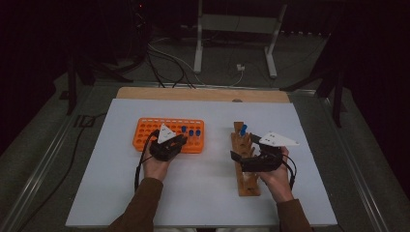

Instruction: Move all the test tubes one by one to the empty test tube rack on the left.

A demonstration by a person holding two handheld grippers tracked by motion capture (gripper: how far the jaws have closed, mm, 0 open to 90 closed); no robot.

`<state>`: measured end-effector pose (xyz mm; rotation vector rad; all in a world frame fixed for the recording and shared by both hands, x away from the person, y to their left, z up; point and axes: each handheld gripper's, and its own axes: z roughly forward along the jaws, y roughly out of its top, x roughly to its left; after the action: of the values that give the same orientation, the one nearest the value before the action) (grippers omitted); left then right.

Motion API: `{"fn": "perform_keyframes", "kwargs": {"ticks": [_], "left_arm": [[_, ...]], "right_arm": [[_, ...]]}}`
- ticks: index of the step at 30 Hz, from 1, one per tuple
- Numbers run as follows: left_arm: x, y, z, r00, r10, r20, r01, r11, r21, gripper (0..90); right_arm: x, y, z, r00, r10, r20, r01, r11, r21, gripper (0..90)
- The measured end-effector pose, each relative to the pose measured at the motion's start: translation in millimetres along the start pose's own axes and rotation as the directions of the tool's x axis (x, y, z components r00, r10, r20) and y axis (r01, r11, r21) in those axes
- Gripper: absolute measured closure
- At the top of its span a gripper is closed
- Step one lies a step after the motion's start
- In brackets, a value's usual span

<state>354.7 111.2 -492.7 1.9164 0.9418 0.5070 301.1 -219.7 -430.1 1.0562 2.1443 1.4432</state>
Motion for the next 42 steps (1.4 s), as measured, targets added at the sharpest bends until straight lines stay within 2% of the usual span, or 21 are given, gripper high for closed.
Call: {"fn": "perform_keyframes", "kwargs": {"ticks": [9,12,25,26,28,30,33,36,38,42], "left_arm": [[-1.4,-2.2,1.3,0.9999,0.01,-0.01,-0.01,0.9999,0.013,77.9],[-1.6,-4.8,3.2,0.9999,0.008,-0.01,-0.008,0.9997,0.025,77.9],[-1.7,-5.8,3.6,0.9999,-0.01,-0.011,0.01,0.9997,0.021,77.4],[-1.7,-5.7,3.4,0.9998,-0.012,-0.016,0.013,0.9997,0.022,75.9],[-1.7,-6.1,2.8,0.9995,-0.03,-0.008,0.03,0.9993,0.02,66.0],[-1.9,-6.5,0.8,0.9995,-0.03,-0.007,0.03,0.9993,0.021,56.5],[-1.6,-6.8,-4.1,0.9989,-0.047,-0.004,0.047,0.9989,-0.002,45.1],[-0.2,-4.8,-11.6,0.9984,-0.055,-0.015,0.055,0.9983,-0.02,33.6],[1.9,-3.1,-17.8,0.997,-0.076,-0.012,0.076,0.9964,-0.037,26.8],[5.6,-1.3,-32.6,0.9952,-0.096,-0.018,0.095,0.9934,-0.065,16.4]], "right_arm": [[0.9,-0.2,0.4,1.0,-0.003,-0.002,0.003,1.0,0.001,1.2],[1.0,-0.2,0.7,1.0,-0.004,-0.003,0.004,1.0,0.0,1.2],[1.7,-0.5,2.0,1.0,-0.004,-0.005,0.004,1.0,0.002,1.2],[1.7,-0.5,2.0,1.0,-0.003,-0.005,0.003,1.0,0.002,1.2],[1.4,-0.5,1.9,1.0,-0.003,-0.004,0.003,1.0,0.001,1.2],[0.6,-0.3,1.8,1.0,-0.003,-0.002,0.003,1.0,0.001,1.2],[-0.2,0.0,2.0,1.0,-0.002,0.002,0.002,1.0,0.003,1.2],[-1.2,0.0,2.1,1.0,-0.003,0.006,0.003,1.0,0.006,1.2],[-2.5,0.3,2.3,0.9999,-0.004,0.01,0.004,1.0,0.007,1.2],[-6.4,1.1,2.9,0.9998,0.001,0.02,-0.001,1.0,0.01,1.2]]}}
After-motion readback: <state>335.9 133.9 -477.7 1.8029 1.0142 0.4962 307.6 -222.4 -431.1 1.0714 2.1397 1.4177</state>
